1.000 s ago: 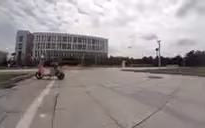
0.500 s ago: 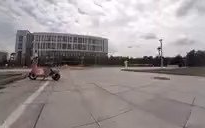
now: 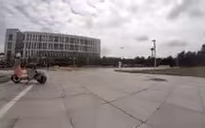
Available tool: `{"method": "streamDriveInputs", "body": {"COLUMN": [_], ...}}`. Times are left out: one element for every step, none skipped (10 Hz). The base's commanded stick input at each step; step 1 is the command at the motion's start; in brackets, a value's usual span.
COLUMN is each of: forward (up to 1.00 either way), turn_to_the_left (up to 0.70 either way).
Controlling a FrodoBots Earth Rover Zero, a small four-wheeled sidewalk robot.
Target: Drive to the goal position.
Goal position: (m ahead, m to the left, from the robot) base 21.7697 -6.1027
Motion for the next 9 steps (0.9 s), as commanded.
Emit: {"method": "streamDriveInputs", "body": {"forward": [1.00,1.00,1.00,1.00,1.00,1.00,1.00,1.00,1.00], "turn_to_the_left": [0.00,0.00,0.00,0.00,0.00,0.00,0.06,0.40,0.40]}}
